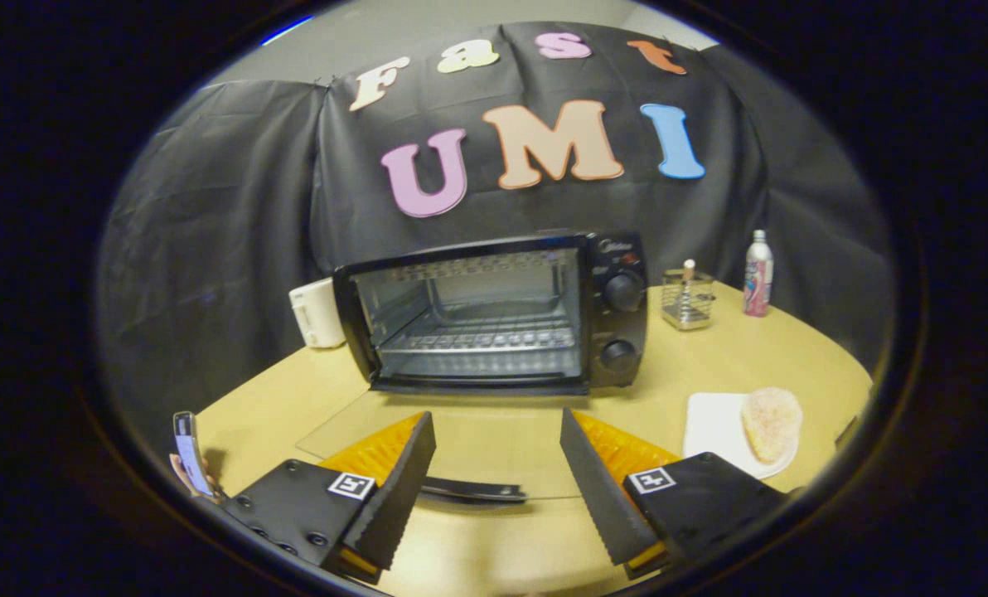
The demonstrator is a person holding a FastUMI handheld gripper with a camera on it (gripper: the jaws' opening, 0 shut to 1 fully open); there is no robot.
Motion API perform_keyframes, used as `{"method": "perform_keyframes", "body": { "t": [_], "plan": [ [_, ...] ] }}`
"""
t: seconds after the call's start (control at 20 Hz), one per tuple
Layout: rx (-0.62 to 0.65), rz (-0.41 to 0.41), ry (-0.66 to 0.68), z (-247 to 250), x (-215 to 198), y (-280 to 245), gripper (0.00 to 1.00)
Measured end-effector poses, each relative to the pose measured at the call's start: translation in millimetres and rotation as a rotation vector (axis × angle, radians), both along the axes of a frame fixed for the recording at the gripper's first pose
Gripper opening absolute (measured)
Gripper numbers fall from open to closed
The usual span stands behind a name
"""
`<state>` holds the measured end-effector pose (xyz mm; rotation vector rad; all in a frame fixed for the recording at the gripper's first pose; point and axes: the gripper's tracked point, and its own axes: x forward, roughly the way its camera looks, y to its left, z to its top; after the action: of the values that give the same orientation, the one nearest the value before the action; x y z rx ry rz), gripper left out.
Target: Open the toaster oven, put the food inside, and close the toaster oven door.
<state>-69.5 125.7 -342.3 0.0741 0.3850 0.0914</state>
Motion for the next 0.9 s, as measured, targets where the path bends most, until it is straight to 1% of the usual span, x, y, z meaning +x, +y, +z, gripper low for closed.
{"method": "perform_keyframes", "body": {
  "t": [0.1,0.3,0.55,0.75,0.9],
  "plan": [
    [-0.03,-0.076,-0.02,15,4,-39,0.95],
    [-0.067,-0.212,-0.026,29,-2,-111,0.95],
    [-0.067,-0.347,-0.001,24,-9,-189,0.95],
    [-0.054,-0.406,0.067,-6,-9,-229,0.95],
    [-0.037,-0.395,0.117,-35,-5,-237,0.93]
  ]
}}
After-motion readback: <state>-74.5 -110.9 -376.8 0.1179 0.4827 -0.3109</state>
